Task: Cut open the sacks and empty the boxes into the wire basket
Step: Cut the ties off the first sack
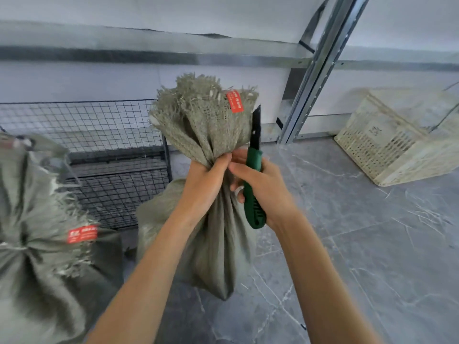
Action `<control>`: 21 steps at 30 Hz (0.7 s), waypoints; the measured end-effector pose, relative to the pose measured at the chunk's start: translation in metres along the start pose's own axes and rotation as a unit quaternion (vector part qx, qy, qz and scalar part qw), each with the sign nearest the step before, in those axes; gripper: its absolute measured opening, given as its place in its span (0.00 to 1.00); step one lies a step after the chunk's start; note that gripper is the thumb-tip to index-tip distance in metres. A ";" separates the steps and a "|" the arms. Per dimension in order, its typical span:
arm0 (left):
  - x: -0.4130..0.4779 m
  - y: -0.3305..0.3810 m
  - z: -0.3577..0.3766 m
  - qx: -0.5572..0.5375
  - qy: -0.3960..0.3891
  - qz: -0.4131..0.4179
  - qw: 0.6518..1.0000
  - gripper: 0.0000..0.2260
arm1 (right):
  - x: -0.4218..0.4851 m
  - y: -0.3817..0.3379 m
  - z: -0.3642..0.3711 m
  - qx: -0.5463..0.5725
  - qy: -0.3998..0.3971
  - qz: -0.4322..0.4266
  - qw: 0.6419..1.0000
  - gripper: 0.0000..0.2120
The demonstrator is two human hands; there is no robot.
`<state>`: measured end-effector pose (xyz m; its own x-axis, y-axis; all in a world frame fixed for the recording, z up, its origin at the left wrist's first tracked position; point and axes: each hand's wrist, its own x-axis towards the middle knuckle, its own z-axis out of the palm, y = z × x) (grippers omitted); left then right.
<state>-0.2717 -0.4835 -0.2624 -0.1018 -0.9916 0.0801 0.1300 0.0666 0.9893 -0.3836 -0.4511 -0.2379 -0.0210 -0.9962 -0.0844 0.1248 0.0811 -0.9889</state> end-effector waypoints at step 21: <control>0.016 0.051 -0.088 -0.276 0.112 -0.083 0.951 0.20 | 0.057 0.001 0.013 0.122 0.237 0.072 0.961 0.09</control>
<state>-0.1800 -0.5056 -0.2218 0.0390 -0.9860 -0.1619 0.6352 -0.1006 0.7658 -0.3720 -0.5078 -0.2420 -0.4278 -0.8450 -0.3210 0.3877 0.1493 -0.9096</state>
